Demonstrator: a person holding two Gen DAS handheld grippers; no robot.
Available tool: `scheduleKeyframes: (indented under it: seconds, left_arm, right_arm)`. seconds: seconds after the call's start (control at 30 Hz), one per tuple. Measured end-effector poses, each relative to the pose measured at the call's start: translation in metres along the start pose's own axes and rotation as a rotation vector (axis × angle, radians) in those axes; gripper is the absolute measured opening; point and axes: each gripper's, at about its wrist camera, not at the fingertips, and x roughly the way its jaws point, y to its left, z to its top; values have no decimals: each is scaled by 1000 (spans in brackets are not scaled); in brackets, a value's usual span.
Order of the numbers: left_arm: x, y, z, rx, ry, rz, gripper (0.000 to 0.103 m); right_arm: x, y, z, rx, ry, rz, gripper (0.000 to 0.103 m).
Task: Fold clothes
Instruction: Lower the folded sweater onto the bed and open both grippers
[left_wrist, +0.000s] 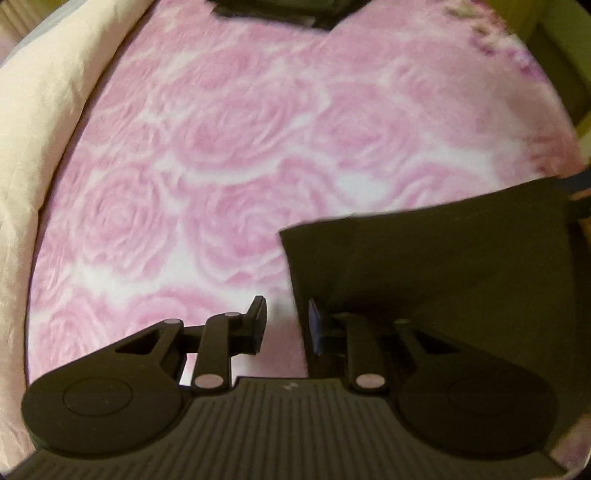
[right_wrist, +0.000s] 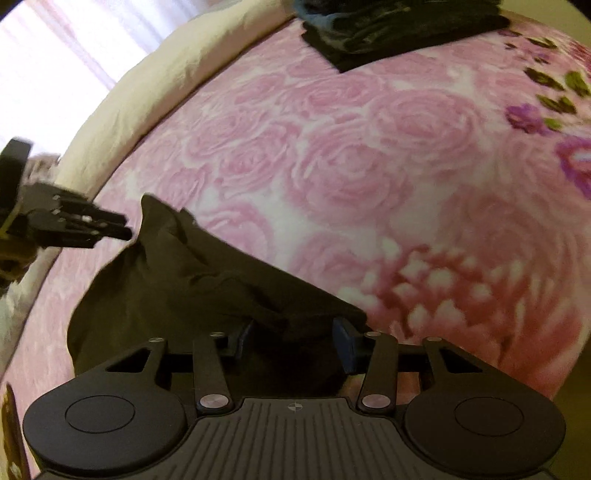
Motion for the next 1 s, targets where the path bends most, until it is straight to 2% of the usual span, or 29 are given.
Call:
scheduleKeyframes:
  seconds: [0.07, 0.17, 0.23, 0.3, 0.4, 0.5, 0.57, 0.6, 0.67, 0.77, 0.83, 0.87, 1.0]
  left_arm:
    - [-17, -13, 6, 34, -59, -131, 19]
    - [-26, -48, 16, 118, -109, -280, 19]
    - [-15, -68, 22, 136, -108, -342, 19]
    - [6, -81, 27, 138, -81, -364, 20]
    - [32, -74, 32, 76, -46, -314, 20]
    - [42, -58, 38, 30, -39, -266, 3]
    - [43, -54, 40, 45, -31, -272, 3]
    - [42, -54, 40, 56, -29, -269, 3]
    - [38, -54, 40, 74, -26, -261, 3]
    - [32, -49, 38, 45, -27, -231, 3]
    - [25, -43, 32, 12, -26, -182, 12]
    - [20, -39, 27, -5, -25, -151, 17]
    - [-10, -22, -4, -95, -12, -66, 17]
  right_arm:
    - [-8, 0, -1, 29, -22, -22, 45]
    - [-18, 1, -1, 44, -54, -46, 46]
    - [-25, 1, -1, 52, -75, -61, 46]
    - [-30, 10, -1, -4, -86, -9, 46]
    - [-28, 26, -4, -101, -57, 102, 46]
    - [-12, 40, -8, -182, 17, 218, 46]
    - [5, 44, -6, -216, 42, 235, 46]
    - [11, 42, -4, -213, 43, 232, 45]
    - [24, 27, 3, -158, 38, 170, 45]
    - [24, 4, 7, -76, 13, 157, 45]
    - [16, -1, 5, -98, 1, 72, 45]
    - [12, -8, 5, -67, -1, 72, 45]
    - [-6, -15, 4, -33, 3, 48, 46]
